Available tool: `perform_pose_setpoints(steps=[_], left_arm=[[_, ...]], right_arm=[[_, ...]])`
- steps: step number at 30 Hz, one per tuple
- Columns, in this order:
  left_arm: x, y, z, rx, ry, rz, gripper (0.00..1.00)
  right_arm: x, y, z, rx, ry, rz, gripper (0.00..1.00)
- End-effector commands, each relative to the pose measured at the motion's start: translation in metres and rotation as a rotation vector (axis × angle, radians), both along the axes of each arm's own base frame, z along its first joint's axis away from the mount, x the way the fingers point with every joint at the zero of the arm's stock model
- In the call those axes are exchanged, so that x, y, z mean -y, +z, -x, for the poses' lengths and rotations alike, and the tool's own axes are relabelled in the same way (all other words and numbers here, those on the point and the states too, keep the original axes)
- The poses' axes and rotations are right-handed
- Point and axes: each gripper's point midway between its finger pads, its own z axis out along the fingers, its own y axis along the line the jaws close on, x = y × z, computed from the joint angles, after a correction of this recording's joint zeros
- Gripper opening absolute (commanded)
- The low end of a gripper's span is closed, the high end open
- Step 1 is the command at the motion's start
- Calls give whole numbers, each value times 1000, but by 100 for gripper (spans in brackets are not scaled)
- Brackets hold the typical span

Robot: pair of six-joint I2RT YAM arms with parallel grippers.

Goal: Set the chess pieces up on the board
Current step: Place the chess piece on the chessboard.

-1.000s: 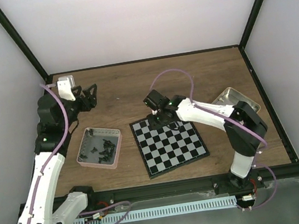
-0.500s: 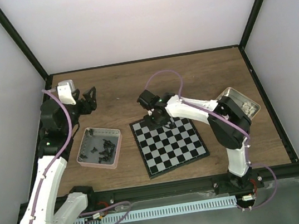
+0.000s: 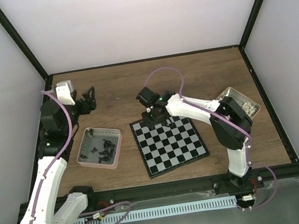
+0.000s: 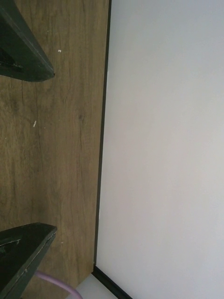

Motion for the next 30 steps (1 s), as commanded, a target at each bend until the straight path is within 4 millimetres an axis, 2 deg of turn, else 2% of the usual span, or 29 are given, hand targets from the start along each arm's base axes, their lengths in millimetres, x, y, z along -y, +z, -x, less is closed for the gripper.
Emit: perform_pose_setpoints(steps=[1,7,15,30], left_arm=[[-4,6,0,26,24,-2,84],[-5,3,-1,19,33,0,85],[-5,2,-2,15,34,0,85],[-5,1,-2,13,35,1,85]], right_arm=[[-7,8,1,23,-4,-59,36],[-5,-1,0,20,-9,-49,35],[-5,-6,1,17,-10,-45,24],[-4,-18,1,-2,-12,-22,25]])
